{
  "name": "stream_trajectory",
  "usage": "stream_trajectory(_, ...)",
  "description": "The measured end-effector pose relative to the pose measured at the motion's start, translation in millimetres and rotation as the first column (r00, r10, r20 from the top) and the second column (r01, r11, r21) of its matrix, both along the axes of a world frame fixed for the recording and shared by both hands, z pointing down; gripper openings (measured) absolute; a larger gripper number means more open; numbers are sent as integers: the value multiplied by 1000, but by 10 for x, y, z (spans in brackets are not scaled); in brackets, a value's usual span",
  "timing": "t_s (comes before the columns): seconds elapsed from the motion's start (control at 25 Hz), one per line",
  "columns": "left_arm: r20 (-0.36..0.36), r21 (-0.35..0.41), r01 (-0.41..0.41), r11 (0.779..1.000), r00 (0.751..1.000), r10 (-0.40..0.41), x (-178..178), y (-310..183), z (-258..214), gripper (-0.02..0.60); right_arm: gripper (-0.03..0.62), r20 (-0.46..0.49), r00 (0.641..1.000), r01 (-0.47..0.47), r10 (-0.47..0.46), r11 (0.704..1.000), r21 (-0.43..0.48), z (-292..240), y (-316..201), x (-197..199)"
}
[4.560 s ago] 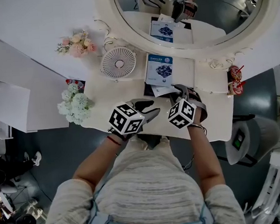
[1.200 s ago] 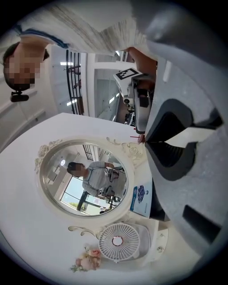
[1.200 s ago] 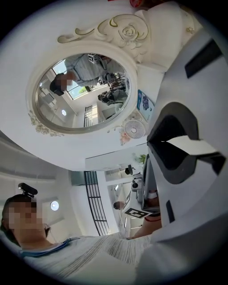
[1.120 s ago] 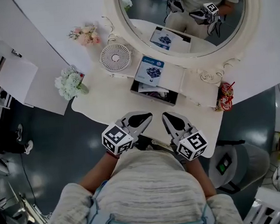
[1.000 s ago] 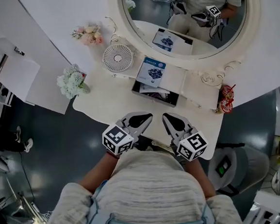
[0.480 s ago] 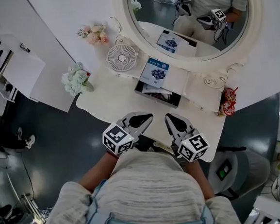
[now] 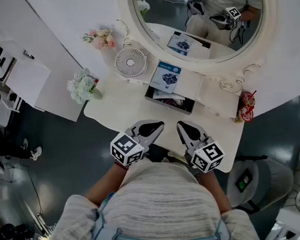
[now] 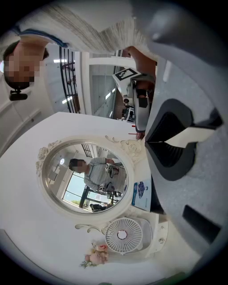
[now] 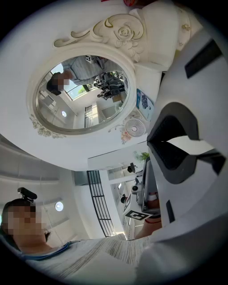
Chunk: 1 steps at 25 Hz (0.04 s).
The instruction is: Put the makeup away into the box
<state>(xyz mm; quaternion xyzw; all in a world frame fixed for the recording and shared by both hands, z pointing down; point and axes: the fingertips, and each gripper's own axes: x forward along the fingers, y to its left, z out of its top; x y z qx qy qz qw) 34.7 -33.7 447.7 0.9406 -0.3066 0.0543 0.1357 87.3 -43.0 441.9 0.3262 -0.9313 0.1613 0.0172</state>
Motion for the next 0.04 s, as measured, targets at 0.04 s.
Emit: stream_trajectory(0.04,1,0,1,1000,1000,-1,3,1,2,14,9,-1,1000,1,-1,1000,-1,5,1,6)
